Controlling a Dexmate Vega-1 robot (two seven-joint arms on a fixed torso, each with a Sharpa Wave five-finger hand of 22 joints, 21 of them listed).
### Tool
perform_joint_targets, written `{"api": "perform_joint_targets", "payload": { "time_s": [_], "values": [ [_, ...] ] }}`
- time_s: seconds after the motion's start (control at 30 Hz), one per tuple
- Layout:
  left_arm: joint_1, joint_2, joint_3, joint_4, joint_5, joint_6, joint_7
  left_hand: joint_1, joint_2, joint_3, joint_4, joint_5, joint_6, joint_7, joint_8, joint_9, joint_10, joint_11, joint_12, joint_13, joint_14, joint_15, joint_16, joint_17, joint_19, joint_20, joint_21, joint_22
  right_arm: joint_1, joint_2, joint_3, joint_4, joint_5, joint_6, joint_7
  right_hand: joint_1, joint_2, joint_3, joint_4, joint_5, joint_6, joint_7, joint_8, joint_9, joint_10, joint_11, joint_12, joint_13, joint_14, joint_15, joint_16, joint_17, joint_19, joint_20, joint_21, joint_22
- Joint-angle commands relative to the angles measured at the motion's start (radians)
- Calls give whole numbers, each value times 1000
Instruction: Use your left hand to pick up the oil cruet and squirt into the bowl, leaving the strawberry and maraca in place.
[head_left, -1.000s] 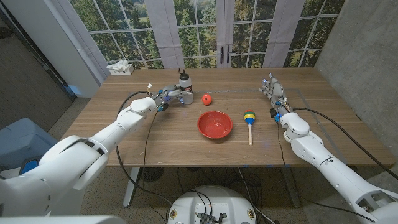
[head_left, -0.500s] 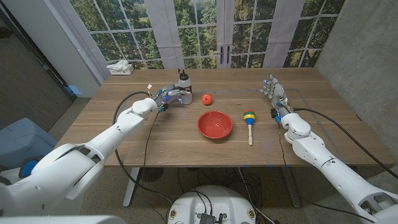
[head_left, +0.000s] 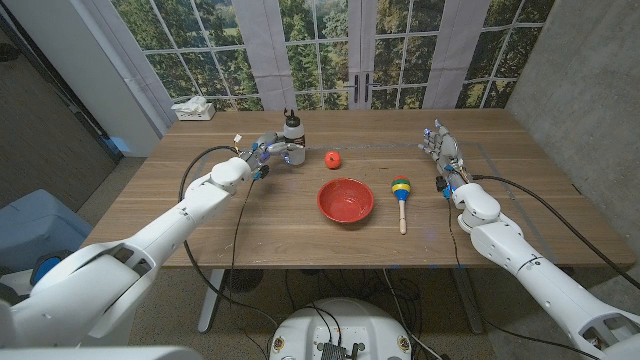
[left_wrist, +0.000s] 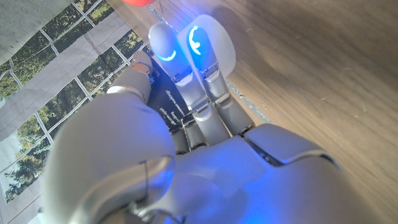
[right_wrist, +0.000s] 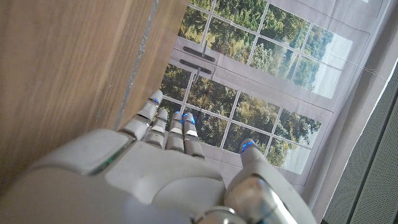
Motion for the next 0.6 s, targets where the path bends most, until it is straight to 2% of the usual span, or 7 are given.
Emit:
{"api": "perform_joint_targets", "payload": {
  "time_s": [0.03,0.6],
  "values": [
    [46,41,-22,-88,0,14,23,3,41,95,85,0,6,-1,10,4,85,-76,-7,1,8,-2,4,-3,-2,-65,8,2,-6,4,-2,-11,-8,0,-11,-3,6,1,-3,2,8,2,-2,2,10,-2,-1,4,6,6,1,2,7,-2,-6,1],
    [129,118,-68,-241,-25,47,30,-13,40,111,87,-1,11,0,14,9,95,-76,-20,2,10,-2,6,-7,-7,-66,16,-4,-5,14,-10,-4,-20,12,-13,-4,9,0,-7,2,8,2,-3,2,11,-3,-2,4,7,5,-2,1,10,-4,-15,1]
  ]
}}
